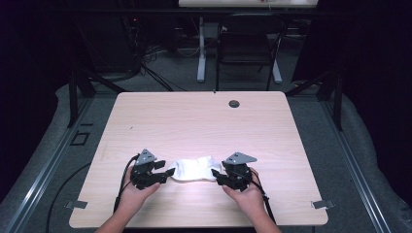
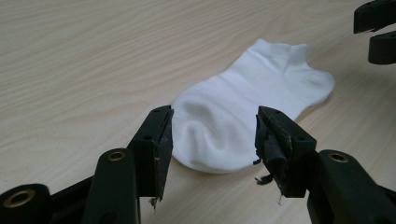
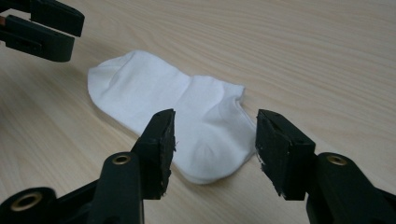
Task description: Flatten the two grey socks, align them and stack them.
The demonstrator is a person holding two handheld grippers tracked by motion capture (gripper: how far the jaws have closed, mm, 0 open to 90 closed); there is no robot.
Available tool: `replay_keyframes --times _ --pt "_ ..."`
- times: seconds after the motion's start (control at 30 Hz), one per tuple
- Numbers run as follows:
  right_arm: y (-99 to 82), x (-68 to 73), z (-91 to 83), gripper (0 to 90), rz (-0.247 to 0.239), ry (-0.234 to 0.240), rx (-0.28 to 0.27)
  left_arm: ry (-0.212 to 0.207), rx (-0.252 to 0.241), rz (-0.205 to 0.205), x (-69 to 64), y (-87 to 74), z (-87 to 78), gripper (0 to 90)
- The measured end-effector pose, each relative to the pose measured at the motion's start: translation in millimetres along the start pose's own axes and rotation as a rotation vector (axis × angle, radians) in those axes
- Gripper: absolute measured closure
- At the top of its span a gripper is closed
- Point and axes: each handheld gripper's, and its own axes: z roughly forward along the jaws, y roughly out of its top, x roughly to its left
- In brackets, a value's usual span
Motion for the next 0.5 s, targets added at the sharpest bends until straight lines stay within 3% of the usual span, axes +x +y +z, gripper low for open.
replay_keyframes --times 0.17,0.27,0.4,0.5 --pt "-5.8 2.9 -11.4 50.0 -0.058 -0.044 0.014 -0.020 -0.013 -0.004 -6.7 -3.5 -12.7 44.2" --pt "-9.2 4.2 -19.6 50.7 -0.044 -0.036 0.015 -0.018 -0.016 0.013 -12.1 -6.0 -18.7 43.5" --pt "-13.9 6.7 -27.8 49.7 0.015 -0.021 0.037 -0.011 -0.009 0.047 -17.5 -10.5 -25.1 43.2" --pt "-19.8 8.4 -34.0 49.3 0.020 -0.030 0.050 -0.002 -0.015 0.056 -19.2 -14.5 -30.5 42.9"
